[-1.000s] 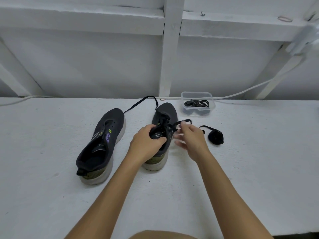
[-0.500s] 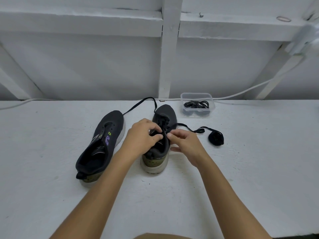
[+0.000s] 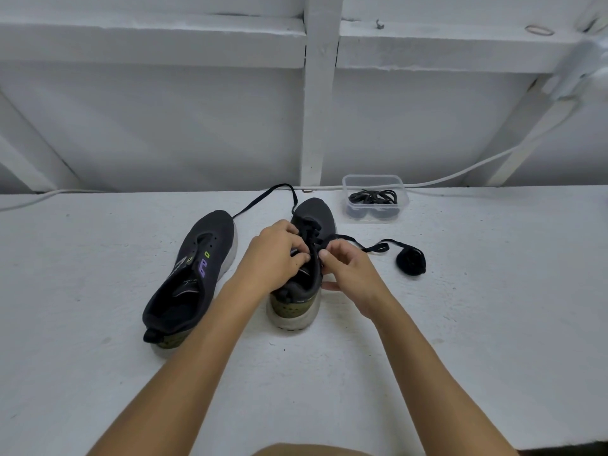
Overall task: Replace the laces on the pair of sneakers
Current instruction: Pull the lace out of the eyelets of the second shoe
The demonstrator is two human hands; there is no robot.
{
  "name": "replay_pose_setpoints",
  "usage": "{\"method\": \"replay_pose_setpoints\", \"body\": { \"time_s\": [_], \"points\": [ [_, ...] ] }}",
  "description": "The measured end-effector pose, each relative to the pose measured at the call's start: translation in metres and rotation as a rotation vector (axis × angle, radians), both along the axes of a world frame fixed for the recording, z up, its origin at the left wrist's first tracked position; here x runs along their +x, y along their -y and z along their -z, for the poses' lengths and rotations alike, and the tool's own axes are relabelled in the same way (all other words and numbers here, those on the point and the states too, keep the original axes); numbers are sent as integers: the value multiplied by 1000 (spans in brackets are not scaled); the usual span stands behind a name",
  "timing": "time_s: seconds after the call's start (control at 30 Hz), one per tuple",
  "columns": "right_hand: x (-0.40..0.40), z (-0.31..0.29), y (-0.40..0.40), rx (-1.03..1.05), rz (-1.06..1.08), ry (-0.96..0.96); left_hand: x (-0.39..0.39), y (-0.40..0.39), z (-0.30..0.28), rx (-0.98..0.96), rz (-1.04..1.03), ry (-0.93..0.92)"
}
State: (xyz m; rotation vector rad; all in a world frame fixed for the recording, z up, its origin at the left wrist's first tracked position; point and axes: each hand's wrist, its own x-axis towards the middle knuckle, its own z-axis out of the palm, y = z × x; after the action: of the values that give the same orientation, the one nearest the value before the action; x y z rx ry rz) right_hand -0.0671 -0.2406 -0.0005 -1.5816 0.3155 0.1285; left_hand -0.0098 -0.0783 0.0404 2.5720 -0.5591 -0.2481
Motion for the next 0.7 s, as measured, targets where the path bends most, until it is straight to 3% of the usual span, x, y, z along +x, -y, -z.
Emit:
{"method": "replay_pose_setpoints", "body": {
  "time_s": [0.3,0.57,0.7],
  "points": [
    [1,-4,-4,12,31,-13,-2,7,6,-80,-66,-45],
    [3,-8,-4,-299,4,70,-3,16,5,-39,-130,-29],
    [2,-6,-8,-240,46,32,0,12,4,-154,-128,-89]
  ]
}}
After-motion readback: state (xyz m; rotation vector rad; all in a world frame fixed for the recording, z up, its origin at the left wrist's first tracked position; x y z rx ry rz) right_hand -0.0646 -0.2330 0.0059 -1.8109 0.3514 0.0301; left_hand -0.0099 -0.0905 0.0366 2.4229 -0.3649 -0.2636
